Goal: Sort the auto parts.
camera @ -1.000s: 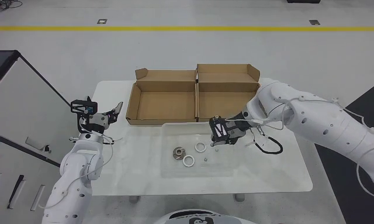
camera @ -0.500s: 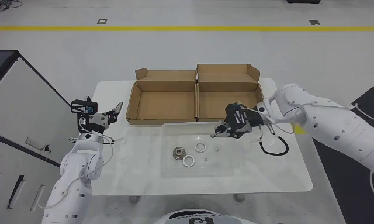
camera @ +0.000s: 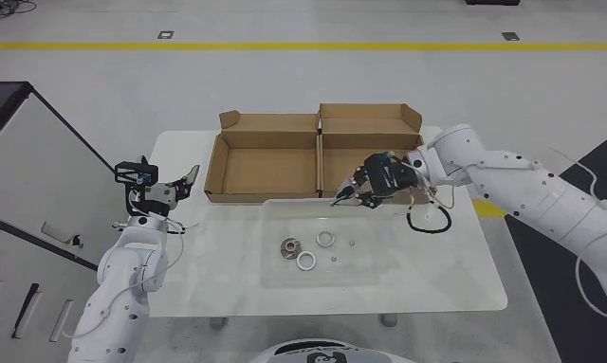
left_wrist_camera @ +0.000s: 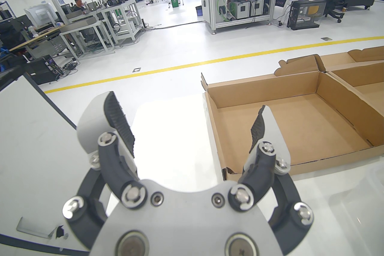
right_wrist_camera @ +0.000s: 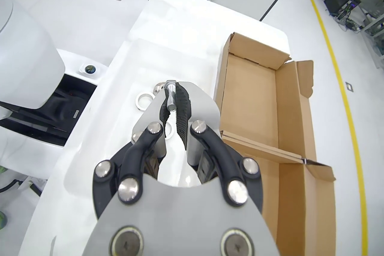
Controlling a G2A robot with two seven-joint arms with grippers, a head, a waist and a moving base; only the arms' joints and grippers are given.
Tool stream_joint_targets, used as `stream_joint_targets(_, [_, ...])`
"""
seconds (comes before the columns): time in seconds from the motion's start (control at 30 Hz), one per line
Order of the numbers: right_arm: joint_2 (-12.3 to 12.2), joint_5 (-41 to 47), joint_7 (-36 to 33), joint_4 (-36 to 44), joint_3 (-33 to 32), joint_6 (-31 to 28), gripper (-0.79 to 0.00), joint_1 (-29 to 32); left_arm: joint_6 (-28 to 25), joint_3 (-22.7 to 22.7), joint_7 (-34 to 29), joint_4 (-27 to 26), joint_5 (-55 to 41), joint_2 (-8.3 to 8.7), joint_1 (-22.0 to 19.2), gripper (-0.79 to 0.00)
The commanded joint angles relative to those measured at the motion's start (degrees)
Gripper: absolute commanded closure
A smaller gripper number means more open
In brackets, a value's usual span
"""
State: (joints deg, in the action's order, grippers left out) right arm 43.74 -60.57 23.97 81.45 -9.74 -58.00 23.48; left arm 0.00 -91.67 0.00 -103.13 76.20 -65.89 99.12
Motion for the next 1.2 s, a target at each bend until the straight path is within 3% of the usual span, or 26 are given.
stream_joint_targets(0.0, [1.08, -2.29, 4.11, -1.38, 0.00, 0.00, 0.000, -0.29, 0.00, 0.00, 0.00, 0.00, 0.00, 0.00, 0.00, -0.785])
stream_joint_targets(0.23, [3.89, -11.72, 22.31, -5.92, 0.00, 0.00, 0.000, -1.46, 0.00, 0.00, 0.00, 0.00, 0.00, 0.00, 0.00, -0.785])
stream_joint_targets(1.17, [4.21, -8.79, 22.74, -4.78, -0.66, 1.23, 0.000, -0.92, 0.00, 0.00, 0.00, 0.00, 0.00, 0.00, 0.00, -0.785])
